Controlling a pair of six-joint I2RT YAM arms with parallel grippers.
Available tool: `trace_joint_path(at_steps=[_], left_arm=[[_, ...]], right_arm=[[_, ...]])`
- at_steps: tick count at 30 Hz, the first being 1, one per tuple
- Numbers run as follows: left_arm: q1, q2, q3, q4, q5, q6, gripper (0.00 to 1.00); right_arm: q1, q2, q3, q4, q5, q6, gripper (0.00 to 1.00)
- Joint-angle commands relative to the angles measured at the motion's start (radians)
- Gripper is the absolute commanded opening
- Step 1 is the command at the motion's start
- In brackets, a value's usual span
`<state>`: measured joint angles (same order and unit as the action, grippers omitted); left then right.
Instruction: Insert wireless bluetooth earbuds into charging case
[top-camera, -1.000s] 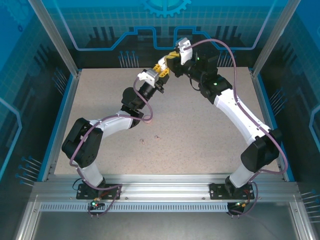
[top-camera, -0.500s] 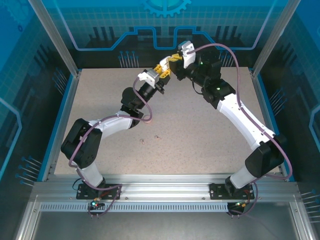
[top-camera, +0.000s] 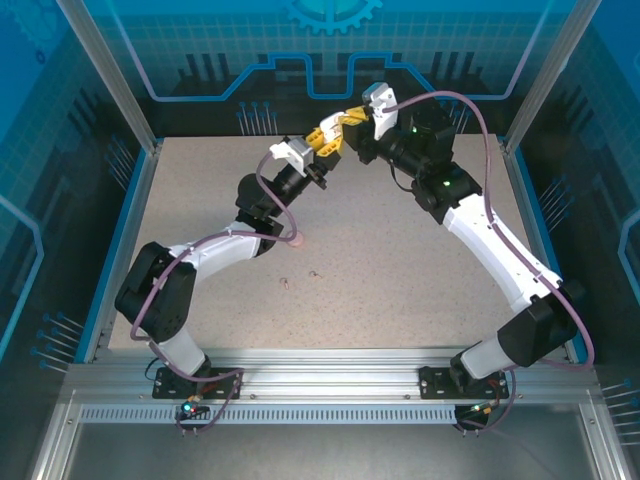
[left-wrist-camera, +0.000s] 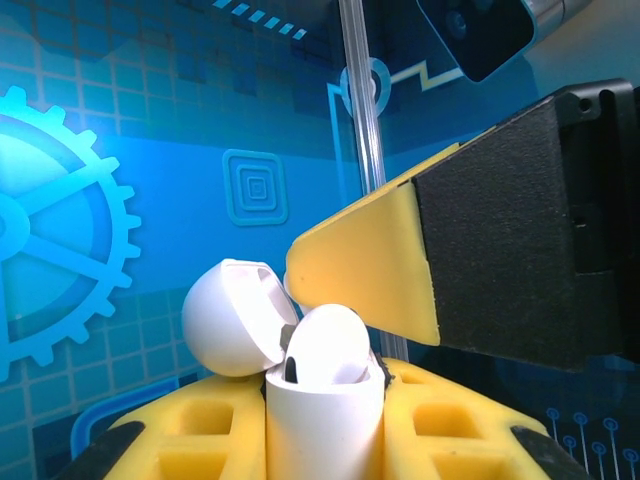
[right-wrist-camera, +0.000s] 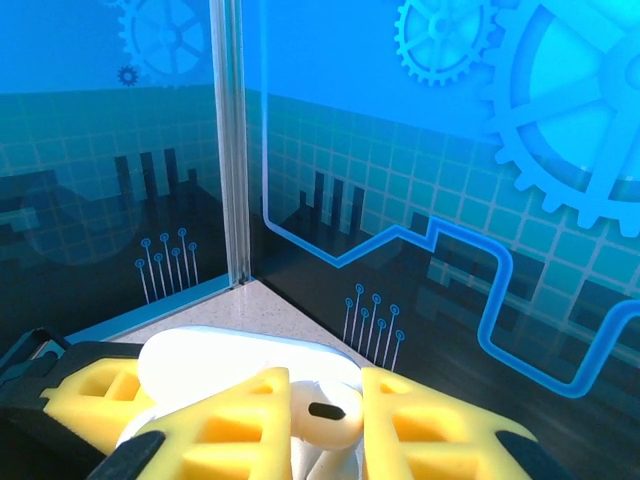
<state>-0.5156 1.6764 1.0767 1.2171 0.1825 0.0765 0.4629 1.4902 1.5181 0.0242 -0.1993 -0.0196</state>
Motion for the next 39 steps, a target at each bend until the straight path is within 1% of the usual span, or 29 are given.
trace_joint_path(at_steps=[1,8,22,24,29,36,39], left_arm=[[0.002,-0.058,0.026,0.079,0.039,-0.024,0.00],[0.004,-0.061,0.028,0.077,0.046,-0.027,0.00],[0.003,-0.058,0.025,0.078,0.045,-0.024,0.00],[0.003,-0.057,0.024,0.078,0.044,-0.024,0.00],[0.003,-0.058,0.025,0.078,0.043,-0.026,0.00],[0.004,-0.058,0.023,0.078,0.041,-0.025,0.00],[0.004,-0.058,0.023,0.078,0.039,-0.026,0.00]], right_arm=[[-0.004,-0.015,-0.008,-0.059,-0.047,-0.020,0.19],[0.011,-0.017,0.009,-0.105,-0.080,-0.055,0.18],[0.028,0.001,0.054,-0.155,-0.068,-0.102,0.19],[0.029,0.003,0.058,-0.158,-0.068,-0.102,0.20],[0.033,0.005,0.063,-0.156,-0.058,-0.102,0.29],[0.032,-0.001,0.060,-0.149,-0.057,-0.095,0.34],[0.032,-0.005,0.057,-0.150,-0.065,-0.088,0.39]])
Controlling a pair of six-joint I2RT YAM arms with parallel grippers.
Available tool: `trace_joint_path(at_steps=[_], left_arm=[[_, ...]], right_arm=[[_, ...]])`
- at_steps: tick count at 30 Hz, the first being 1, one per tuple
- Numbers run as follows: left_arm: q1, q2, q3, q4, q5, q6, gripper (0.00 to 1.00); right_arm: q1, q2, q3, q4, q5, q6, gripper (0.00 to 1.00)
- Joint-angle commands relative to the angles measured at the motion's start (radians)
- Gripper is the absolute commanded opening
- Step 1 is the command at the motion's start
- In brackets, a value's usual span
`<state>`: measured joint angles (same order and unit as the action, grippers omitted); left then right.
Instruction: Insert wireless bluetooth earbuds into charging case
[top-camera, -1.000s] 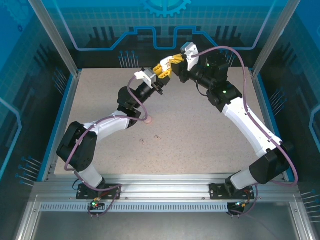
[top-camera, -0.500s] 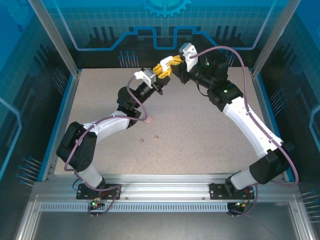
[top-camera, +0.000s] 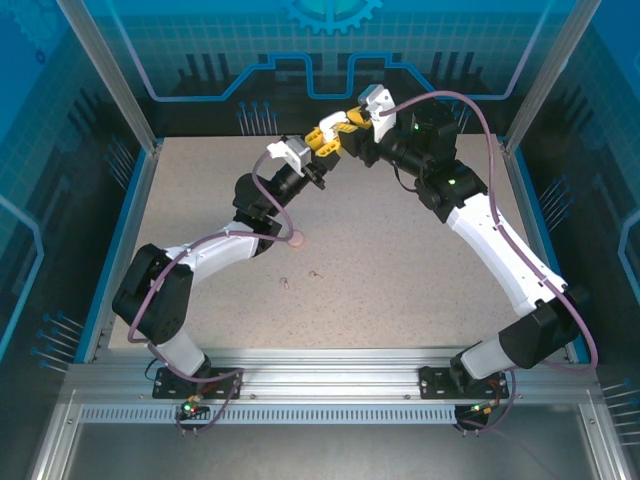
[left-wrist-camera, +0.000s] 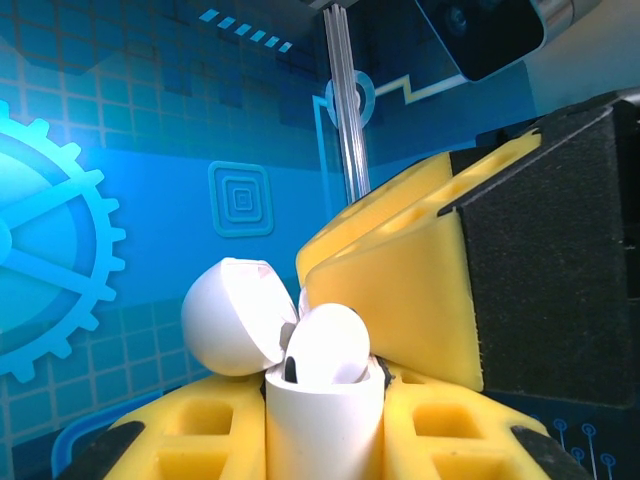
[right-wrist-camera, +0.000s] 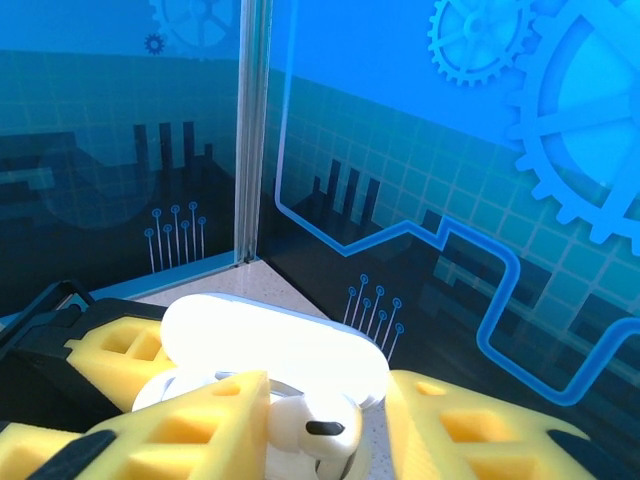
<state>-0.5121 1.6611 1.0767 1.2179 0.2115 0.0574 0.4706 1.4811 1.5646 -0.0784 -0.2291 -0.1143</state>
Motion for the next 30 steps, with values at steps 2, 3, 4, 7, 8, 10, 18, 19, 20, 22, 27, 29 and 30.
trace_joint_path(at_steps=[2,3,4,7,8,10,18,19,20,22,27,29,30], left_arm=[[-0.001,-0.043,0.023,0.077,0.009,-0.006,0.00],[0.000,-0.043,0.023,0.077,0.009,-0.005,0.00],[0.000,-0.041,0.024,0.075,0.008,-0.006,0.00],[0.000,-0.041,0.023,0.077,0.008,-0.005,0.00],[0.000,-0.041,0.023,0.075,0.006,-0.007,0.00],[-0.001,-0.041,0.025,0.075,0.006,-0.007,0.00],[0.000,-0.039,0.029,0.071,0.004,-0.007,0.00],[0.000,-0.038,0.029,0.071,0.005,-0.009,0.00],[0.000,-0.036,0.031,0.071,0.004,-0.010,0.00],[-0.001,-0.035,0.032,0.070,0.005,-0.011,0.00],[0.000,-0.034,0.034,0.070,0.006,-0.013,0.00],[-0.001,-0.033,0.033,0.070,0.005,-0.013,0.00],[-0.001,-0.032,0.033,0.070,0.004,-0.013,0.00]], right_arm=[[0.024,0.001,0.008,-0.047,-0.039,0.010,0.40],[0.024,-0.001,0.004,-0.047,-0.041,0.012,0.40],[0.026,-0.003,0.003,-0.046,-0.044,0.014,0.41],[0.026,-0.010,-0.005,-0.040,-0.047,0.020,0.42],[0.027,-0.011,-0.006,-0.040,-0.047,0.022,0.42],[0.026,-0.017,-0.012,-0.037,-0.046,0.025,0.42],[0.028,-0.046,-0.051,-0.028,-0.050,0.037,0.47],[0.030,-0.050,-0.057,-0.029,-0.046,0.037,0.47],[0.029,-0.055,-0.062,-0.029,-0.046,0.038,0.48],[0.030,-0.063,-0.073,-0.029,-0.044,0.039,0.49],[0.030,-0.086,-0.100,-0.020,-0.038,0.048,0.53],[0.030,-0.096,-0.109,-0.018,-0.032,0.048,0.54],[0.030,-0.101,-0.113,-0.021,-0.027,0.048,0.54]])
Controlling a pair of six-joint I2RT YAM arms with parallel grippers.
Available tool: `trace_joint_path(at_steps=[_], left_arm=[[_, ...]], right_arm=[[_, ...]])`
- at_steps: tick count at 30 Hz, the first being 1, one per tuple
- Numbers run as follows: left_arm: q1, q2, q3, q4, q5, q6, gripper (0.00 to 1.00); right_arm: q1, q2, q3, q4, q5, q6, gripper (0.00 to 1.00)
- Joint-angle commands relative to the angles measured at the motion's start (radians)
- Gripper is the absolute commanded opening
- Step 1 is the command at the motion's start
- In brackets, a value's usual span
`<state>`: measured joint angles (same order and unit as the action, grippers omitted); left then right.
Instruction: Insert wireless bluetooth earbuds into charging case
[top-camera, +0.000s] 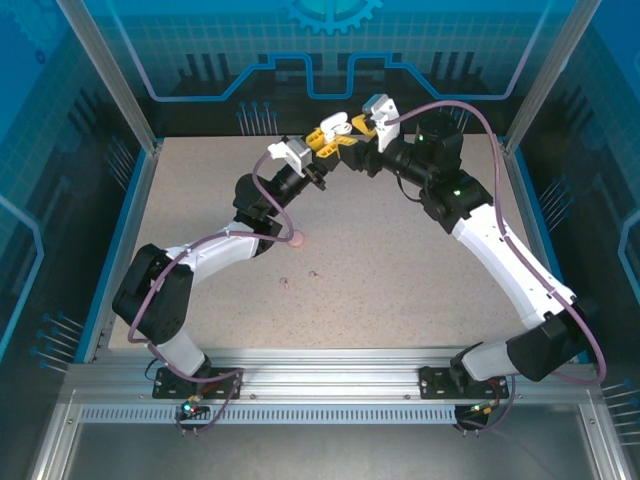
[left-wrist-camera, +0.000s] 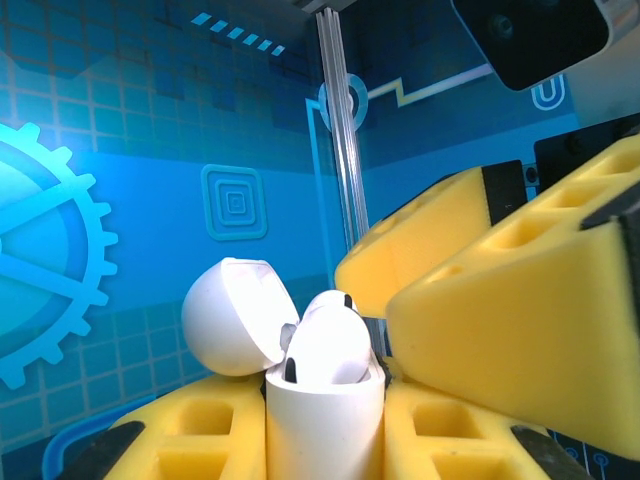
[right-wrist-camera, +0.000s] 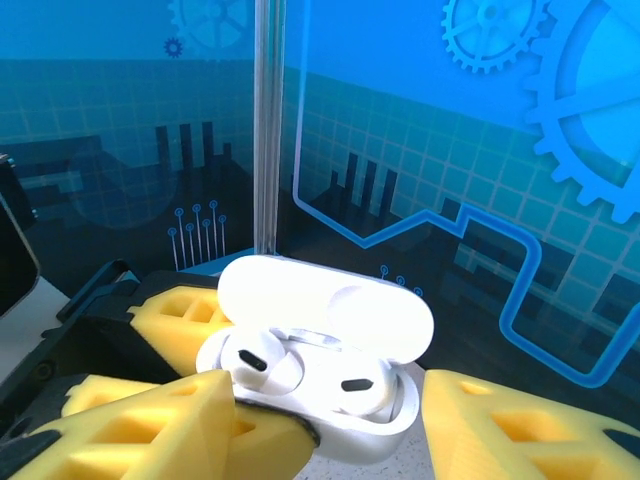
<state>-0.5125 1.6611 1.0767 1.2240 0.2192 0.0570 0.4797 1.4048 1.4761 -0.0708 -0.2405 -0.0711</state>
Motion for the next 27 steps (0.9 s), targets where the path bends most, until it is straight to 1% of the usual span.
trace_joint_path(at_steps=[1,5,10,13,16,19,21,23,27], left_arm=[[-0.001,-0.032,0.032,0.064,-0.004,-0.012,0.00],[0.001,-0.032,0.032,0.063,-0.007,-0.012,0.00],[-0.001,-0.027,0.029,0.062,-0.006,-0.013,0.00],[-0.001,-0.026,0.025,0.062,-0.007,-0.014,0.00],[0.000,-0.026,0.016,0.061,-0.008,-0.011,0.00],[0.001,-0.024,0.007,0.057,-0.004,-0.006,0.00],[0.001,-0.023,0.001,0.051,0.006,-0.006,0.00],[0.001,-0.018,-0.005,0.041,0.026,-0.009,0.00],[-0.001,0.001,-0.019,0.022,0.083,-0.033,0.00]], right_arm=[[0.020,-0.030,-0.029,-0.030,-0.010,0.001,0.54],[0.014,-0.067,-0.061,-0.030,0.005,0.005,0.59],[-0.005,-0.137,-0.121,-0.013,0.003,0.051,0.68],[-0.018,-0.178,-0.168,-0.012,0.023,0.074,0.70],[-0.061,-0.218,-0.221,0.007,0.031,0.138,0.72],[-0.123,-0.229,-0.234,0.009,0.041,0.219,0.71],[-0.153,-0.207,-0.192,-0.029,0.082,0.276,0.71],[-0.171,-0.158,-0.100,-0.110,0.101,0.311,0.70],[-0.174,0.012,0.208,-0.356,0.115,0.336,0.67]])
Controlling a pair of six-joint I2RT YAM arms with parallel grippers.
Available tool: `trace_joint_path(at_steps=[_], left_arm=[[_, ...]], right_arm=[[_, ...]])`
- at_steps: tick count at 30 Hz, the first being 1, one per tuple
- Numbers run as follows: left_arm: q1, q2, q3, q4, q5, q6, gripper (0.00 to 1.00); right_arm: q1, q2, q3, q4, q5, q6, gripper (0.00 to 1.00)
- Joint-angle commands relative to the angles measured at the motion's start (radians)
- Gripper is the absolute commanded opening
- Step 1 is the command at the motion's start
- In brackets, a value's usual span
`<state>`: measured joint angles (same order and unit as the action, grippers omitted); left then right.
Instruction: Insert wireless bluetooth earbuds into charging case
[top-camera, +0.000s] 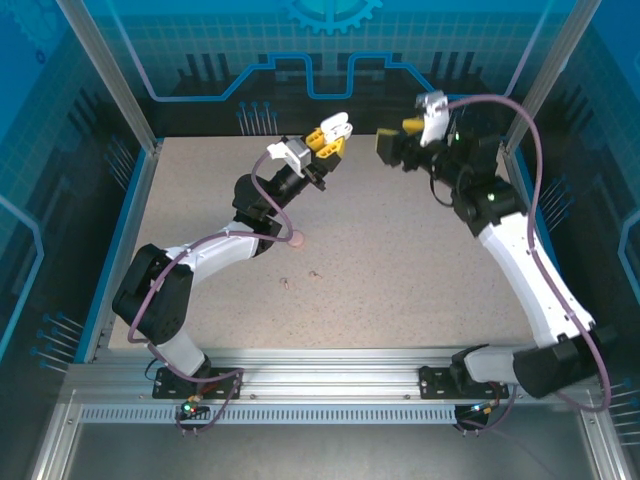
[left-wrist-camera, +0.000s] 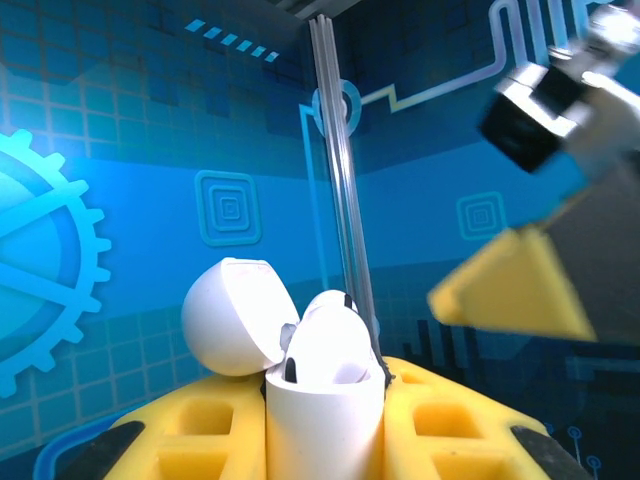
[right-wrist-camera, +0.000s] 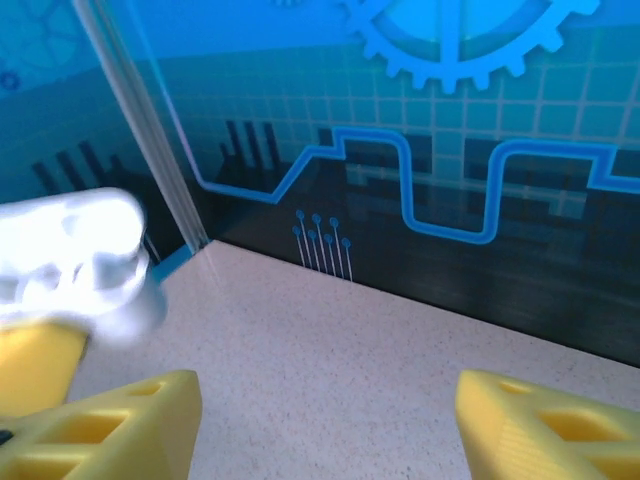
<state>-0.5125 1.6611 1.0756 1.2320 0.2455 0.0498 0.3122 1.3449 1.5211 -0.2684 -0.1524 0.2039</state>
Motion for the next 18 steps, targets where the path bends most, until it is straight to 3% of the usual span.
trace_joint_path(at_steps=[1,7,12,18], left_arm=[[0.000,0.003,-0.023,0.013,0.070,-0.032,0.00],[-0.005,0.014,-0.055,-0.007,0.120,-0.062,0.00],[-0.008,0.022,-0.071,-0.011,0.167,-0.079,0.00],[-0.017,0.028,-0.077,-0.023,0.195,-0.094,0.00]], right_arm=[[-0.008,0.124,0.261,-0.240,0.023,0.064,0.66],[-0.015,0.403,0.731,-0.588,0.012,0.086,0.57],[-0.022,0.605,1.033,-0.793,-0.042,0.102,0.55],[-0.025,0.693,1.066,-0.842,-0.112,0.121,0.54]])
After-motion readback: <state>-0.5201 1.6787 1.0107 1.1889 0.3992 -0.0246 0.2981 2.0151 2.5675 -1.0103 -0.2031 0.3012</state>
